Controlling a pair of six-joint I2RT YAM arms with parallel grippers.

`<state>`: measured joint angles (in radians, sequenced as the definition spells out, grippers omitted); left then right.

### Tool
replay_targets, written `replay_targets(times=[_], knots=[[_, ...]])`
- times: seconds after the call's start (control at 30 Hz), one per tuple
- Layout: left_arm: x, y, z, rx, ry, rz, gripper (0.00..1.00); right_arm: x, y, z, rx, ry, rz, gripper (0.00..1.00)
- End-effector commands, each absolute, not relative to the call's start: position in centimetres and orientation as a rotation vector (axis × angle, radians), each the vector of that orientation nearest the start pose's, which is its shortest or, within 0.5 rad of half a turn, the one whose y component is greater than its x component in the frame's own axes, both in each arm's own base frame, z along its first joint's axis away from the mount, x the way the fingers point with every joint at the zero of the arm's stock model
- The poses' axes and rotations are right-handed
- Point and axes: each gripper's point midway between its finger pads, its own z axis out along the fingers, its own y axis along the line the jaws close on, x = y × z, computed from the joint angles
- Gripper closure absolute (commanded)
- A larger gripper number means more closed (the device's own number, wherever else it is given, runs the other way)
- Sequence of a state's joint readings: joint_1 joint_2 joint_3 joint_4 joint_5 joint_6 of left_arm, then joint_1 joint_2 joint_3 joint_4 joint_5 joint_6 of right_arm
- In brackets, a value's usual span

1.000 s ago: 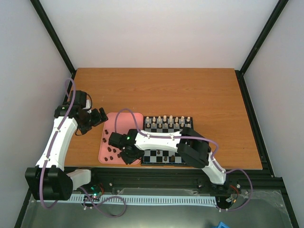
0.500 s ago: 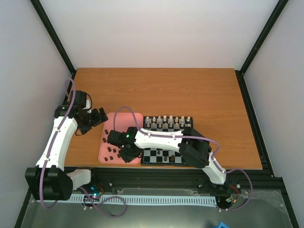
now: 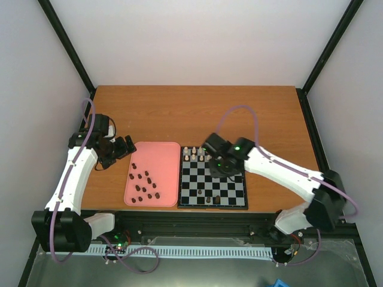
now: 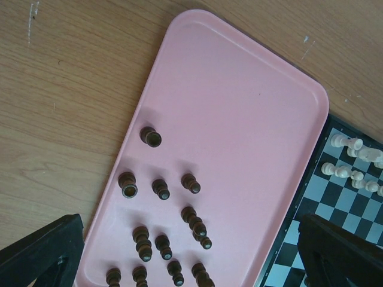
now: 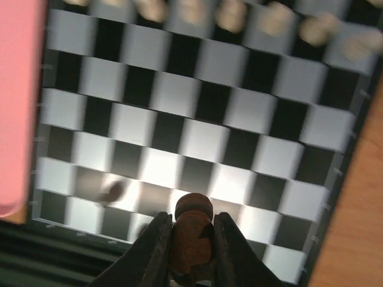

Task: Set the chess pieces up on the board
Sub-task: Place the chess piece on the chessboard.

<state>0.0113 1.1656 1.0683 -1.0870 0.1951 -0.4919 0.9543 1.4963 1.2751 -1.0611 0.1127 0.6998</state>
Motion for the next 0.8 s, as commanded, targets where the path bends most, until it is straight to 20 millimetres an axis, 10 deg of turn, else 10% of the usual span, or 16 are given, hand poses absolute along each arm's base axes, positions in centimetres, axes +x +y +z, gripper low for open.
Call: replay_targets(times=[0.0, 0.3, 0.77], knots=[[26.3, -3.2, 17.7, -0.608, 2.675, -0.424, 0.0, 18.6, 18.9, 12.4, -0.088, 2.922, 0.154, 0.89], [26.5, -3.5, 17.3, -0.608, 2.69, -0.443, 0.0, 15.3, 17.2, 8.0, -0.023, 3.051, 0.199, 0.89], [26.6, -3.4, 16.9, -0.614, 2.708, -0.43, 0.0, 13.1, 17.2, 6.4, -0.062, 3.15, 0.226, 0.9]])
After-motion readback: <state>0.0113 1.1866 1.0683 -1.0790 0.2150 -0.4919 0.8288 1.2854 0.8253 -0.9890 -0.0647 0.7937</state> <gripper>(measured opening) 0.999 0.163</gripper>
